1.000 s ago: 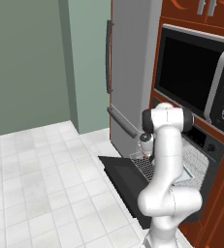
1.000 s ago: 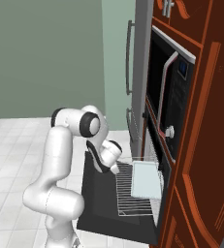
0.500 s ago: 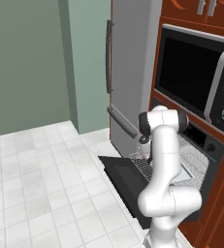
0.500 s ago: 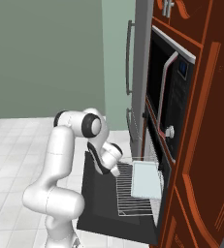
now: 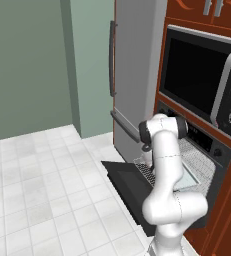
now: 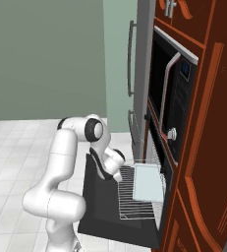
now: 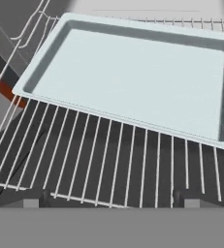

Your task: Take the baked cake out of the oven and place it on the plate for cooling. Then close the oven door.

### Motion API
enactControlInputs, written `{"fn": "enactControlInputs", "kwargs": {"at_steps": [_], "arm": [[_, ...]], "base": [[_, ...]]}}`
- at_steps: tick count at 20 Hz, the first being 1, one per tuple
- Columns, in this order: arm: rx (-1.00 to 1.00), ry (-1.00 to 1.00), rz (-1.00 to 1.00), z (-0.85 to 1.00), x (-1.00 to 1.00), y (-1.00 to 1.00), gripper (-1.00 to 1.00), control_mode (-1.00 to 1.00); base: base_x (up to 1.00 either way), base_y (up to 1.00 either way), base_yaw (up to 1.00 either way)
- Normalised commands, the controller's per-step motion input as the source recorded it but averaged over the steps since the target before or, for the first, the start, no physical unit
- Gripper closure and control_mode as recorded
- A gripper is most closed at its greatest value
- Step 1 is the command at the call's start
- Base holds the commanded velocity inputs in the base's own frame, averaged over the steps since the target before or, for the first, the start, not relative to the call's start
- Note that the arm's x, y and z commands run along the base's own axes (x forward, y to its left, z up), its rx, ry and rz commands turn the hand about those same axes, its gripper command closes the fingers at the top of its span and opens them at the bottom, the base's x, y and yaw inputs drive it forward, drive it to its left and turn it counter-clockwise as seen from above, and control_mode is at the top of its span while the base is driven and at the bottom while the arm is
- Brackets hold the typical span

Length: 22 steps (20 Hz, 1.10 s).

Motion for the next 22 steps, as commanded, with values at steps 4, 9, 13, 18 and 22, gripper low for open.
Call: {"fn": "enactControlInputs", "kwargs": {"at_steps": [4,9,13,18,22], "arm": [[-0.02,-0.04,-0.04,-0.48,0.0,0.0,-1.0,-1.0],[-0.03,-0.02,-0.03,-0.49,0.0,0.03,-1.0,-1.0],[-0.03,-0.02,-0.02,-0.47,0.0,0.03,-1.0,-1.0],[-0.01,-0.04,-0.02,-0.33,0.0,0.0,-1.0,-1.0],[0.0,-0.04,-0.01,-0.24,0.09,0.0,-1.0,-1.0]], "base": [[0.0,0.0,0.0],[0.0,0.0,0.0],[0.0,0.0,0.0],[0.0,0.0,0.0],[0.0,0.0,0.0]]}}
